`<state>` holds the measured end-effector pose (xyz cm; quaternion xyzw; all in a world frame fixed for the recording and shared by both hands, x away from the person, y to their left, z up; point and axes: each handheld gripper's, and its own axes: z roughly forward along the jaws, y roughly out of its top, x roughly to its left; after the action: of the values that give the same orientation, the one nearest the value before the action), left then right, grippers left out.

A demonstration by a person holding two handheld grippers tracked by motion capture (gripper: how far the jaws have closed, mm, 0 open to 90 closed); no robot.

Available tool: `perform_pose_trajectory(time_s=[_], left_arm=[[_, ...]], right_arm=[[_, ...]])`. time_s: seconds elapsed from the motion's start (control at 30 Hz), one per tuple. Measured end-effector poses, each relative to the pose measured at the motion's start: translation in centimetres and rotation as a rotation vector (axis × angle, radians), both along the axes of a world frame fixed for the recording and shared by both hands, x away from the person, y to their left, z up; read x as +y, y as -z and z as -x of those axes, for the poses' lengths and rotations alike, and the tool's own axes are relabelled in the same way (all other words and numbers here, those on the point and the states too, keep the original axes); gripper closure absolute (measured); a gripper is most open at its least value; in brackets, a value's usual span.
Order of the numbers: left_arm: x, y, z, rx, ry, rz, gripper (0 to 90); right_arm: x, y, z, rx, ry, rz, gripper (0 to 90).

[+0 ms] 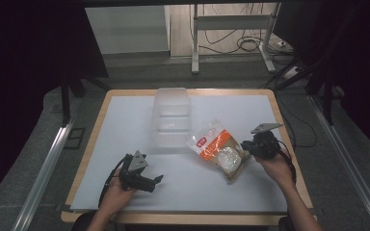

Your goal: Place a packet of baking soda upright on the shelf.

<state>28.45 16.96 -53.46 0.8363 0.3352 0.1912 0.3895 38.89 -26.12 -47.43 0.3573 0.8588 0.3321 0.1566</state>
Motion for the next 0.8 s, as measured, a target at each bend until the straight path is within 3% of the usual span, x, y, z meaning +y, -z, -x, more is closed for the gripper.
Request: perform_pose_trajectory(time_s=[0.17, 0.33, 0.47, 0.53, 0.8], left_arm=[[0.1, 0.0, 0.0, -0.001, -0.002, 0.003, 1.9], [0.0, 0.0, 0.0, -0.001, 0.0, 0.001, 1.9], [0.0, 0.0, 0.0, 0.0, 0.002, 0.001, 1.9], [0.0, 0.0, 0.0, 0.001, 0.003, 0.001, 1.9], [0.0, 0.0, 0.1, 0.001, 0.006, -0.001, 1.9]], right_arm=[[0.1, 1.4, -2.1, 0.021, 0.04, 0.043, 87.7], [-0.3, 2.5, -2.6, 0.029, 0.051, 0.088, 87.9], [-0.4, 3.0, -2.7, 0.044, 0.042, 0.088, 87.9], [-0.3, 3.3, -2.7, 0.058, 0.034, 0.119, 88.2], [-0.8, 3.3, -1.8, 0.09, 0.037, 0.092, 88.6]])
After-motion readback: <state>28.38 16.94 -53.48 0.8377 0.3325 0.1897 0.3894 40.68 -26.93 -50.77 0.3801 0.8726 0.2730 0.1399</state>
